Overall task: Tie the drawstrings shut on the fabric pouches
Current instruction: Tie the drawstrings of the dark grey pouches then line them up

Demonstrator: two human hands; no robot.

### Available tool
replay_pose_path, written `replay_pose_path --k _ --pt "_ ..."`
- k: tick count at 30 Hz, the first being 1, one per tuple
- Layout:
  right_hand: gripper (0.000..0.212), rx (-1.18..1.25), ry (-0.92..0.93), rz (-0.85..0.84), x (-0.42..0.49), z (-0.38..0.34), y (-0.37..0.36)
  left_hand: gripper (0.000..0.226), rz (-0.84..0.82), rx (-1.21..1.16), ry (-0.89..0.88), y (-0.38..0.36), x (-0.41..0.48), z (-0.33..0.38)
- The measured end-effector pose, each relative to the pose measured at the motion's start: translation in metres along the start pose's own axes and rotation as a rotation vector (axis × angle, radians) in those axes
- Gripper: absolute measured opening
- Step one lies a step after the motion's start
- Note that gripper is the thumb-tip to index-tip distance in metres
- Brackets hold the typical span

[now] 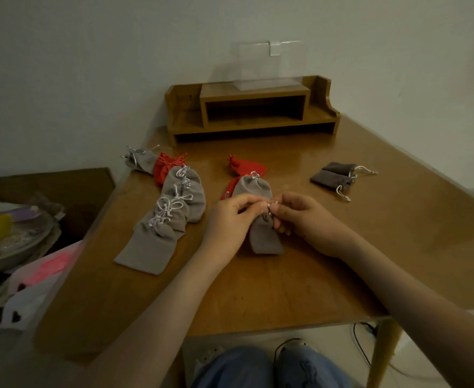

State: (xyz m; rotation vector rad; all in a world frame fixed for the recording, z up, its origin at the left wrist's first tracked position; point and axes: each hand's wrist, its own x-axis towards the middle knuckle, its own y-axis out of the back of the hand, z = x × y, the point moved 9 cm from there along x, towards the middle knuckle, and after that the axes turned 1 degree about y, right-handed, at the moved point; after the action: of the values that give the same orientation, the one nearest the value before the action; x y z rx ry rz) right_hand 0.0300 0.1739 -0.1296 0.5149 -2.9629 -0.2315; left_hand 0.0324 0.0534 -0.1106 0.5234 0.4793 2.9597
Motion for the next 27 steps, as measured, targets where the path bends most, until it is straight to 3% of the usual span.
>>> replay_pose_path --k 5,13,20,24,27 --pt "0.016 0.069 -0.024 -0.054 -0.001 0.0 -0.005 0.01 -0.079 -0.249 0.148 -0.009 0.002 -0.012" --pt "0.018 0.073 -0.051 -0.011 0.0 0.005 -0.004 0.009 -0.102 -0.125 0.157 -0.008 -0.001 -0.011" --pt "0.016 -0.067 -0.027 0.04 0.001 0.002 -0.003 0.012 0.043 0.426 -0.149 -0.004 -0.005 0.017" --pt "0.033 -0.002 -0.014 0.012 0.0 -0.002 -0.003 0.014 0.098 0.48 -0.287 -0.005 -0.01 0.029" --pt "0.026 -0.046 -0.037 0.01 0.0 0.0 -0.003 0.01 0.145 0.471 -0.352 -0.002 -0.012 0.035"
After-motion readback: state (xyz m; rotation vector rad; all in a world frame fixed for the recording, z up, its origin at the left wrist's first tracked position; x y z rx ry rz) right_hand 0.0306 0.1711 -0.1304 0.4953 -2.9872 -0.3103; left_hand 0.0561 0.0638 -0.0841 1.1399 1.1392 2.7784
